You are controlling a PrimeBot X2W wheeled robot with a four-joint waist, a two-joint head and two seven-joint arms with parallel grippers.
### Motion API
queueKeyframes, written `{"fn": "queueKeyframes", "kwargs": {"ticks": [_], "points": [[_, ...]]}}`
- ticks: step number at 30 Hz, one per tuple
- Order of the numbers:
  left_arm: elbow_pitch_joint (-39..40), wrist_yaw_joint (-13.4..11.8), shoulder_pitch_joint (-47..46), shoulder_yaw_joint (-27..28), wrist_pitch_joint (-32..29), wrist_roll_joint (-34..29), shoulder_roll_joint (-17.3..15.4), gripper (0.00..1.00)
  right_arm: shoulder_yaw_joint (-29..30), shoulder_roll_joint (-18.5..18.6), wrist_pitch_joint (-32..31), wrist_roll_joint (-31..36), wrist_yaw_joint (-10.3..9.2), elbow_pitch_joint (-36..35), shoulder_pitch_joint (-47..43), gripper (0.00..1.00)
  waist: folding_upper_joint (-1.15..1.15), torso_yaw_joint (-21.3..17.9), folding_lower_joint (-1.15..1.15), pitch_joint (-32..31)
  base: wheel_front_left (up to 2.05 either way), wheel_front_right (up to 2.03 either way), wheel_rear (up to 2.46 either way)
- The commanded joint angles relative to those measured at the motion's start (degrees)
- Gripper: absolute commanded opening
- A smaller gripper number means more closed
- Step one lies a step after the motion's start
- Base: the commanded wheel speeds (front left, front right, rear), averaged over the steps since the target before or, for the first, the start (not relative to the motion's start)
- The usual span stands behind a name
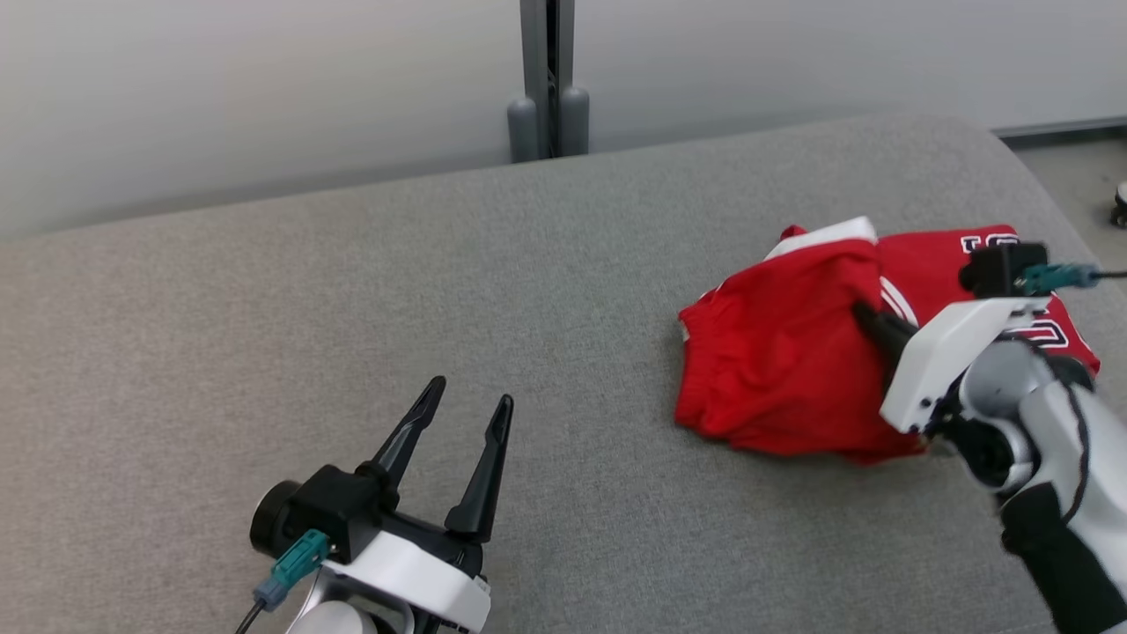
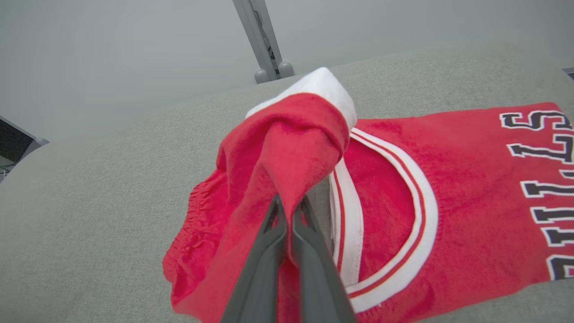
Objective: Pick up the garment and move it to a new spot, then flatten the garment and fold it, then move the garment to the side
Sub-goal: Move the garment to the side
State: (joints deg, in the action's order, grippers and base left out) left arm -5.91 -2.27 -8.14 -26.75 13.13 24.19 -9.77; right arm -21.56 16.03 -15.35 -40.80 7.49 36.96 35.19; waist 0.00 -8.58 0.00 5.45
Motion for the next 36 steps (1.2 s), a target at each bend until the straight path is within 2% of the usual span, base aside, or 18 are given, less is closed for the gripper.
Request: {"fn": "queueKeyframes", "kwargs": {"ticks": [1,8,14,16,21,25,26,27,28,36], "points": [[0.1,0.2,-1.0,0.0,0.0,-0.2,-0.1,1.0,-0.2,0.6,-0.2,0.1,0.01,-0.3,0.9,0.0,0.0,-0.8,0.0,1.8,0.0,0.0,0.0],[1.2,0.7,-3.6,-1.0,-2.1,-1.6,-1.6,1.0,-4.6,9.0,-1.5,-0.6,0.0,-1.7,6.5,0.0,0.0,0.0,0.0,7.5,0.0,0.0,0.0],[2.7,0.3,-5.0,-1.0,-3.5,-2.3,-2.9,1.0,-8.1,16.5,-0.3,-0.2,-0.01,0.9,9.4,0.0,0.0,0.9,0.0,10.8,0.0,0.0,0.0],[3.1,0.3,-5.2,-1.1,-3.9,-2.4,-3.2,1.0,-10.1,19.0,0.1,2.5,-0.01,2.6,10.5,0.0,0.0,1.0,0.0,11.4,0.0,0.0,0.0],[3.4,-0.1,-4.6,-1.0,-4.5,-1.8,-3.6,1.0,-12.0,19.6,3.1,4.6,-0.01,7.9,12.5,0.0,0.0,0.9,0.0,11.4,0.0,0.0,0.0],[3.2,-0.1,-4.8,-1.3,-4.5,-1.5,-3.3,1.0,-11.4,17.6,7.9,6.6,-0.01,14.0,13.7,0.0,0.0,1.3,0.0,10.6,0.0,0.0,0.0],[3.1,-0.1,-5.0,-1.3,-4.5,-1.4,-3.2,1.0,-11.2,17.2,9.0,6.9,-0.01,15.5,14.0,0.19,0.0,1.4,0.0,10.4,0.0,0.0,0.0],[3.1,-0.2,-5.1,-1.4,-4.4,-1.5,-3.1,1.0,-11.1,16.7,9.9,7.2,-0.01,17.1,14.2,0.79,0.0,1.5,0.0,10.2,0.0,0.0,0.0],[3.0,-0.3,-5.1,-1.4,-4.4,-1.4,-3.1,1.0,-11.0,16.3,10.6,7.4,-0.01,18.7,14.3,1.0,0.0,1.7,0.0,10.0,0.0,0.0,0.0],[1.9,-0.7,-3.4,-1.0,-3.1,-0.2,-2.7,1.0,-8.5,14.4,20.7,9.9,0.0,27.6,16.2,1.0,0.0,2.1,0.0,6.9,0.0,0.0,0.0]]}}
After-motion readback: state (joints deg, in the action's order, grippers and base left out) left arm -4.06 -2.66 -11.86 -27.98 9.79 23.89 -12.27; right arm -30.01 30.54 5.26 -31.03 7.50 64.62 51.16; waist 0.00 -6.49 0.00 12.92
